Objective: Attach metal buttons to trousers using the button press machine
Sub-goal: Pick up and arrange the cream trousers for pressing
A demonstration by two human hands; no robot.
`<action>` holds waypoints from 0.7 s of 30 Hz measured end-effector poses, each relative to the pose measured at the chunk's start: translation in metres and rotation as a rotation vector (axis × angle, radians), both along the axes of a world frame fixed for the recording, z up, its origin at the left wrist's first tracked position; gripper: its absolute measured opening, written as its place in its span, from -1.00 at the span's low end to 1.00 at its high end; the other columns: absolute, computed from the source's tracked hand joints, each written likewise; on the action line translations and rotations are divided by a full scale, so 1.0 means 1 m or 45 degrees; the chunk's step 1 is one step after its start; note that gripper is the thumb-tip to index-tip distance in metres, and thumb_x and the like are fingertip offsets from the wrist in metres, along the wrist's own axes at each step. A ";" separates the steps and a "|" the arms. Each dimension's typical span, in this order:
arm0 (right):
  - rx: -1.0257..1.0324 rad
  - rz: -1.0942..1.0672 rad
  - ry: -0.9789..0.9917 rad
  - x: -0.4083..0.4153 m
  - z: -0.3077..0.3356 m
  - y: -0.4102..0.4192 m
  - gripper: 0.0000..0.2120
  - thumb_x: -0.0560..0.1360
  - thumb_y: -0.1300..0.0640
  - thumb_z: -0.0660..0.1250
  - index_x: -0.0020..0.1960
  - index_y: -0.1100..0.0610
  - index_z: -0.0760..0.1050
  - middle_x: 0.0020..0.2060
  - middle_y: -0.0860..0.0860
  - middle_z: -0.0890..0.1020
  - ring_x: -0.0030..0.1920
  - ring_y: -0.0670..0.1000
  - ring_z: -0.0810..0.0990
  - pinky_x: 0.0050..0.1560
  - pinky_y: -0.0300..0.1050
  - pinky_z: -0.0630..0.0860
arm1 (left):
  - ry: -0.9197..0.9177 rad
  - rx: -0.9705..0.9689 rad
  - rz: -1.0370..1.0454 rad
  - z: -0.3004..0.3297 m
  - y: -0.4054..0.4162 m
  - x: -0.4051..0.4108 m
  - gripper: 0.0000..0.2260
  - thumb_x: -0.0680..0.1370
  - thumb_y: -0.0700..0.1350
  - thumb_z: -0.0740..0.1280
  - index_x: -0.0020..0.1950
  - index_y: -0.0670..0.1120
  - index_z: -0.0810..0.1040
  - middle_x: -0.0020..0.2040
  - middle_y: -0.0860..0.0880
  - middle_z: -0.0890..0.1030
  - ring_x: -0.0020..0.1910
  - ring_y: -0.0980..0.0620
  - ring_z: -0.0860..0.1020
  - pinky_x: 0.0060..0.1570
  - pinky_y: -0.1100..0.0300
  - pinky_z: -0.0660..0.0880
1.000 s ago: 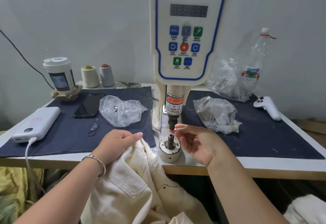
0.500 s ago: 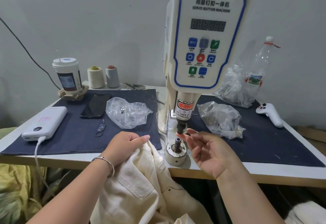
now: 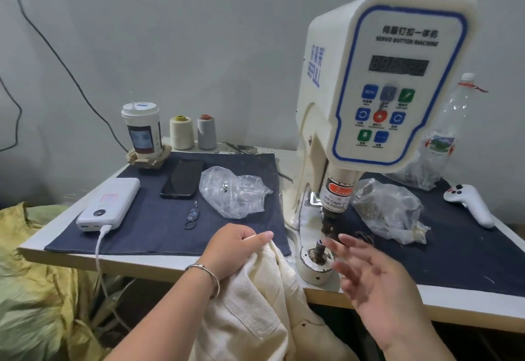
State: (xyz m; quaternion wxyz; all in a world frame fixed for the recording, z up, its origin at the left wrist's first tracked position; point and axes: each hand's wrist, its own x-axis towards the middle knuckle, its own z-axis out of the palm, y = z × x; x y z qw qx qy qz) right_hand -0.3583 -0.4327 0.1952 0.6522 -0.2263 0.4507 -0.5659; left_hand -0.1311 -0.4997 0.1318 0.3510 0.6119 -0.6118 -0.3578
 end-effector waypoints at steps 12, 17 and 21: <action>-0.827 0.289 1.907 0.160 0.007 -0.123 -0.75 0.53 0.26 0.20 0.03 0.02 0.58 0.04 0.02 0.49 0.08 0.05 0.46 -0.03 -0.06 0.47 | 0.030 0.079 -0.066 0.011 0.003 0.005 -0.67 0.40 0.03 0.28 -0.57 0.03 0.40 -0.58 0.12 0.30 -0.51 0.16 0.23 -0.46 0.29 0.19; -0.583 0.590 2.418 0.195 -0.021 -0.187 -0.67 0.53 0.16 0.25 0.28 0.02 0.51 0.29 0.08 0.34 0.35 0.13 0.24 0.21 0.01 0.37 | 0.024 0.051 -0.091 0.004 -0.006 0.008 -0.72 0.56 -0.08 0.32 -0.35 -0.05 0.62 -0.40 0.13 0.53 -0.37 0.18 0.35 -0.28 0.23 0.32; -0.583 0.494 2.456 0.204 -0.033 -0.211 -0.66 0.56 0.15 0.22 0.33 0.09 0.48 0.31 0.08 0.38 0.33 0.12 0.32 0.23 -0.04 0.35 | -0.038 0.032 -0.080 0.002 -0.009 0.009 -0.71 0.53 -0.17 0.31 -0.40 -0.05 0.56 -0.42 0.06 0.55 -0.35 0.12 0.37 -0.26 0.18 0.35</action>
